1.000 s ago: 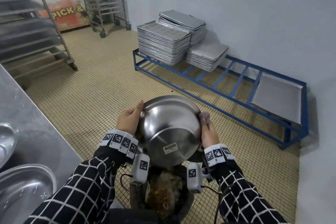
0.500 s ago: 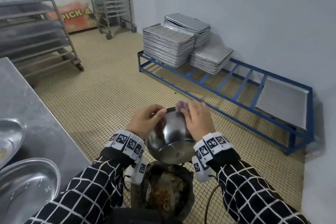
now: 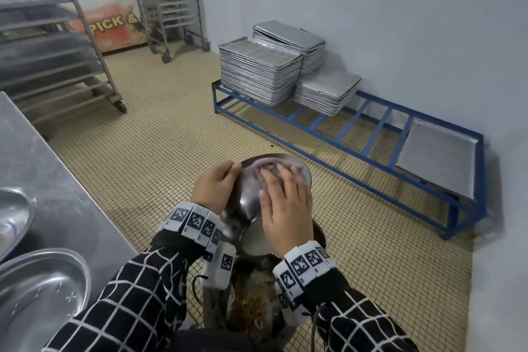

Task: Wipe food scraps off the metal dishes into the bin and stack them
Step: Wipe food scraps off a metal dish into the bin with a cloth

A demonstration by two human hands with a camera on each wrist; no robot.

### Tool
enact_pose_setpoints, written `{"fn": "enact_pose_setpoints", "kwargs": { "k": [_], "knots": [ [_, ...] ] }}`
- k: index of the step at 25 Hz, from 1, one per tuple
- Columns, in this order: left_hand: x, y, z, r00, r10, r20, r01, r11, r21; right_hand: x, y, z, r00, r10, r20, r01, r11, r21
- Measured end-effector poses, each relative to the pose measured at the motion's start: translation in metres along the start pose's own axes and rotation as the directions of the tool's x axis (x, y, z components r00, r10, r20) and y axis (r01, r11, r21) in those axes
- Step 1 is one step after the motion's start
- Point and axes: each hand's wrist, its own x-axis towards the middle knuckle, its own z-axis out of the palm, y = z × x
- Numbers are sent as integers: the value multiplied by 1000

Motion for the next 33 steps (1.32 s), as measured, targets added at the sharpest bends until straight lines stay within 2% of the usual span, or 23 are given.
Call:
{"fn": "enact_pose_setpoints", "kwargs": {
  "k": [1,2,3,4,6,7,8,9,10,11,13,14,15,17,19,20,22,23,25,27,29,31,33],
  "knots": [
    [-2,1,-1,1000,-2,16,2,1000,-4,4,7,-1,992,120,29,-122,990,73],
    [-4,2,-3,1000,-7,29,8,1000,-23,9,12,-7,962,266,60,-273,943,190],
    [-5,2,-5,999,-17,37,19,998,-57,14,29,-3,910,396,124,-415,861,295],
    [-5,2,-7,999,-31,40,34,996,-86,20,44,-1,839,499,216,-543,759,359],
    [-7,4,-11,997,-65,40,71,986,-154,29,62,-6,635,649,420,-766,459,450],
    [-8,5,-11,995,-88,44,96,972,-216,31,69,-10,533,658,531,-816,234,529],
    [-9,8,-11,993,-112,46,120,955,-270,31,68,-18,431,619,657,-818,-41,574],
    [-11,9,-12,993,-113,32,117,948,-297,30,63,-28,375,544,750,-779,-254,574],
    [-12,11,-13,997,-74,-11,68,953,-295,30,56,-40,377,459,804,-741,-371,560],
    [-11,7,-15,998,-13,-60,-4,960,-280,30,50,-49,399,435,807,-716,-402,570],
    [-7,2,-17,980,137,-147,-169,956,-239,33,48,-52,448,447,774,-714,-342,611],
    [-4,-1,-18,971,164,-174,-202,951,-232,35,47,-49,447,476,757,-733,-291,615],
    [-1,-4,-18,972,137,-191,-183,951,-249,38,49,-43,446,532,720,-753,-213,623],
    [4,-5,-18,989,-16,-147,-45,917,-397,39,52,-35,482,604,635,-774,-47,631],
    [5,-6,-21,977,-211,36,186,757,-626,37,52,-32,518,646,561,-756,39,654],
    [4,-5,-25,948,-283,148,307,680,-666,37,54,-32,550,660,511,-732,86,676],
    [3,-7,-32,873,-394,287,486,660,-573,35,61,-31,607,662,440,-703,188,686],
    [3,-10,-32,846,-433,312,533,661,-528,35,63,-32,629,652,424,-698,232,678],
    [1,-12,-30,834,-451,320,552,677,-487,33,68,-30,683,625,377,-673,340,656],
    [1,-11,-25,848,-447,285,530,691,-492,32,70,-25,725,608,324,-646,438,625],
    [0,-9,-23,877,-425,222,476,712,-517,31,72,-15,724,610,322,-658,472,586],
    [2,-9,-21,902,-397,171,425,739,-523,28,72,-5,704,621,343,-686,471,555],
    [2,-5,-20,918,-380,112,379,762,-525,21,72,4,688,638,344,-714,515,474]
  ]
}}
